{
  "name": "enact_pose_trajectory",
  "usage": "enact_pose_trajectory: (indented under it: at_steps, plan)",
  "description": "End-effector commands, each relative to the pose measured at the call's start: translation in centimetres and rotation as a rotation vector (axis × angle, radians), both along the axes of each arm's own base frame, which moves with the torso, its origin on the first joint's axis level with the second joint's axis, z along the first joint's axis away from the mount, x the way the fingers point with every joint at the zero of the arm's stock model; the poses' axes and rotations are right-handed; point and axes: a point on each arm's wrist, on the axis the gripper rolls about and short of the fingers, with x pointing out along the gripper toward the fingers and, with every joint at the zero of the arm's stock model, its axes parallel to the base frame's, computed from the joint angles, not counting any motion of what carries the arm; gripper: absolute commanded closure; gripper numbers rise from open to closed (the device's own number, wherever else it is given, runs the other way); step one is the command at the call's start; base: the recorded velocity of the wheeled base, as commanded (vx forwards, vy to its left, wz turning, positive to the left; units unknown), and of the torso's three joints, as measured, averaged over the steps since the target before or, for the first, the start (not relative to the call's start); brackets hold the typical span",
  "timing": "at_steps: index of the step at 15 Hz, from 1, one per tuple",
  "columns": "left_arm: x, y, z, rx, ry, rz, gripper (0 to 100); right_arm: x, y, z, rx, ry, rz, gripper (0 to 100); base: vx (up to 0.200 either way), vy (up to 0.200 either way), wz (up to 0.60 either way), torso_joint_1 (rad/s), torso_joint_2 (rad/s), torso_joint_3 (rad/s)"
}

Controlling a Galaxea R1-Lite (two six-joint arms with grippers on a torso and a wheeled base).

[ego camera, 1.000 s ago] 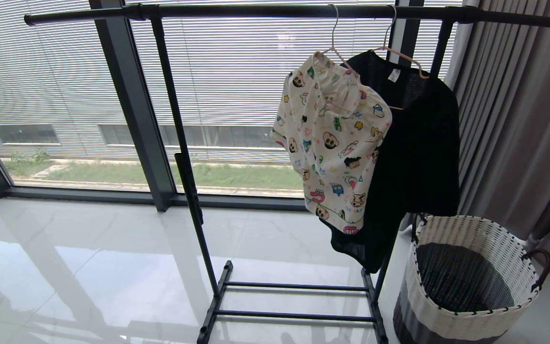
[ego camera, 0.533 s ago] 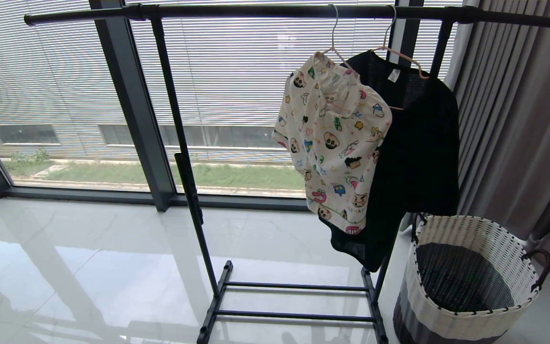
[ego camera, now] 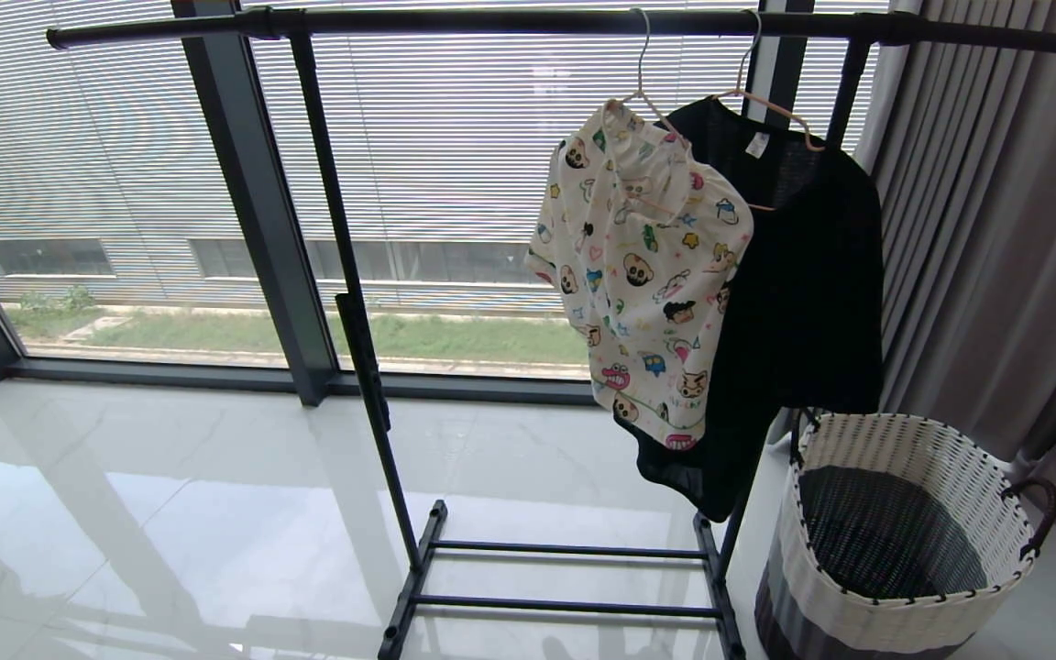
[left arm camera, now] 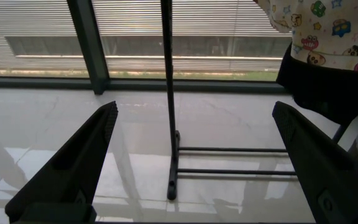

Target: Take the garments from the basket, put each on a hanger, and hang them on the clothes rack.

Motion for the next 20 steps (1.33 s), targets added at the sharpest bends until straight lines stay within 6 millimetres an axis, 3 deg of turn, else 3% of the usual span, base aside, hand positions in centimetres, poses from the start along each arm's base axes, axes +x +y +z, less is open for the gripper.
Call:
enact_pose_trajectory:
  at_steps: [1, 20]
  plan:
    - [-0.01, 0.0, 0.0, -0.001, -0.002, 0.0, 0, -0.33, 0.02, -0.16, 0.029, -0.04, -0.033, 0, 0.0, 0.0, 0.0, 0.0, 0.0, 0.0]
    - [-0.01, 0.0, 0.0, -0.001, -0.002, 0.0, 0, -0.34, -0.01, -0.23, 0.041, -0.036, -0.045, 0, 0.0, 0.0, 0.0, 0.0, 0.0, 0.0]
